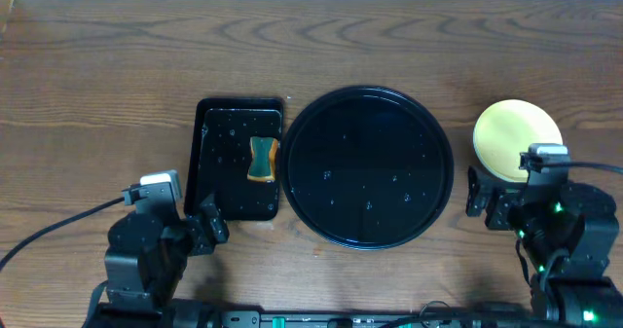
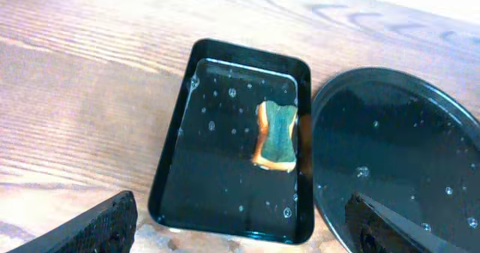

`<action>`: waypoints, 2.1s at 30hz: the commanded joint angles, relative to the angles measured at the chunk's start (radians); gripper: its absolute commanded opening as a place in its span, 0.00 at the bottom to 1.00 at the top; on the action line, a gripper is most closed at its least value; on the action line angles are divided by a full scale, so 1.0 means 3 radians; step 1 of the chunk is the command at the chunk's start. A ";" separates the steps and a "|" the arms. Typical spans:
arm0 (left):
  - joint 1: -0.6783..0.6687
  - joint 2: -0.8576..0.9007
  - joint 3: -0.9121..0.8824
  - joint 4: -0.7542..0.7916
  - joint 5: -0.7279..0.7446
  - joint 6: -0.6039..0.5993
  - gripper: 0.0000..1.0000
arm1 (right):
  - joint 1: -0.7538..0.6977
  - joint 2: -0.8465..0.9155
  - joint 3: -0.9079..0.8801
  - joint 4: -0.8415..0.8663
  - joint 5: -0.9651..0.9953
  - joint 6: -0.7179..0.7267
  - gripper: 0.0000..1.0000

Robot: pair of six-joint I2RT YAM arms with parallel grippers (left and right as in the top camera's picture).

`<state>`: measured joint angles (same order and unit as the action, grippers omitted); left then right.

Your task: Clean dirty plates on tray and stack at the side

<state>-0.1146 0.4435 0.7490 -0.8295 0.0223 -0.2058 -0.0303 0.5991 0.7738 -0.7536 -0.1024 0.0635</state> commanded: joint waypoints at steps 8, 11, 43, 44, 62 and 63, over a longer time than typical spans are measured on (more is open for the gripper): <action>0.0001 -0.0022 -0.0028 0.0001 -0.0028 0.0006 0.89 | 0.0038 -0.0038 -0.0043 -0.0318 0.0029 0.0033 0.99; 0.0001 -0.0022 -0.0028 0.0003 -0.0028 0.0006 0.89 | 0.0038 -0.0039 -0.0043 -0.0476 0.0029 0.0033 0.99; 0.0001 -0.0022 -0.0028 0.0003 -0.0028 0.0006 0.89 | 0.0323 -0.1747 -0.1676 0.1857 -0.0298 -0.0220 0.99; 0.0001 -0.0022 -0.0028 0.0003 -0.0028 0.0006 0.90 | 0.0329 -0.1780 -0.1765 0.2000 -0.0298 -0.0220 0.99; 0.0001 -0.0022 -0.0028 0.0001 -0.0028 0.0006 0.90 | 0.0362 -0.1981 -0.2562 0.2516 0.0352 -0.0217 0.99; 0.0001 -0.0022 -0.0028 0.0003 -0.0028 0.0006 0.89 | 0.0364 -0.1981 -0.2562 0.2327 0.0340 -0.0215 0.99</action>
<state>-0.1146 0.4404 0.7464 -0.8299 0.0223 -0.2058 0.0696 0.0105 0.0074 0.0071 -0.0555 0.0097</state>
